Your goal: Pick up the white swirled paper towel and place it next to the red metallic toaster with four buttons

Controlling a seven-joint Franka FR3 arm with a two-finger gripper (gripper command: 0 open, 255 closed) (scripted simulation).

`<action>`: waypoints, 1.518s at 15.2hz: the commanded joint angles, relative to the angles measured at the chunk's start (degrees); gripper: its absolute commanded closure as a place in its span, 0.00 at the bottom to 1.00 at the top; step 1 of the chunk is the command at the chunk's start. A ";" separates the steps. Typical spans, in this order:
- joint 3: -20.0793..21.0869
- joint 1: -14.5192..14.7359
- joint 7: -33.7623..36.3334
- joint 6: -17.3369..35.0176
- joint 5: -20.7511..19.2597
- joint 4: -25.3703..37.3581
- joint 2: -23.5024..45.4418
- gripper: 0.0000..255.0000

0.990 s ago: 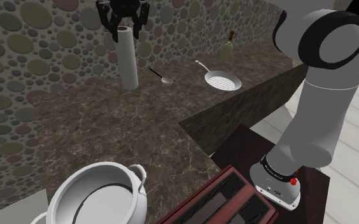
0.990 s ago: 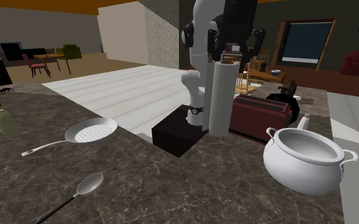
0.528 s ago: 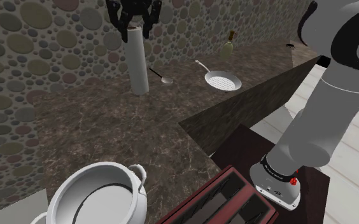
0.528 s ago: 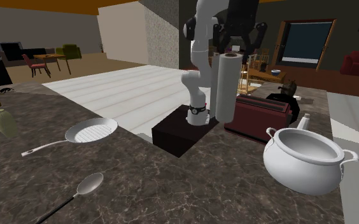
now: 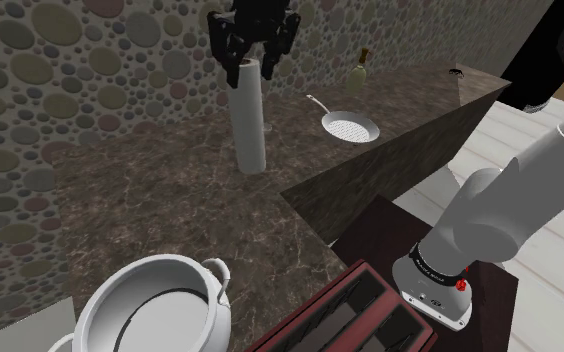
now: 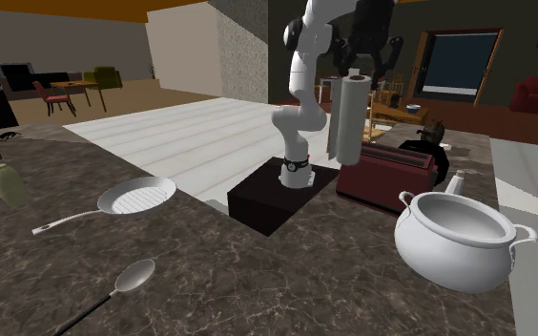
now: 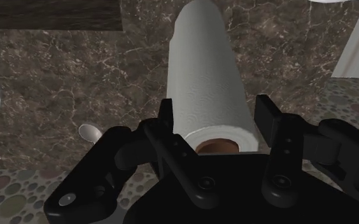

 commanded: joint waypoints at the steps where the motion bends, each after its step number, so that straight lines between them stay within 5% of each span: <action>1: -0.47 0.57 0.00 -0.13 2.20 -4.15 -4.79 1.00; 14: -0.93 7.47 4.20 -6.34 11.16 -18.96 -27.23 1.00; 23: -0.44 8.64 4.11 -0.12 12.47 -28.19 -30.32 1.00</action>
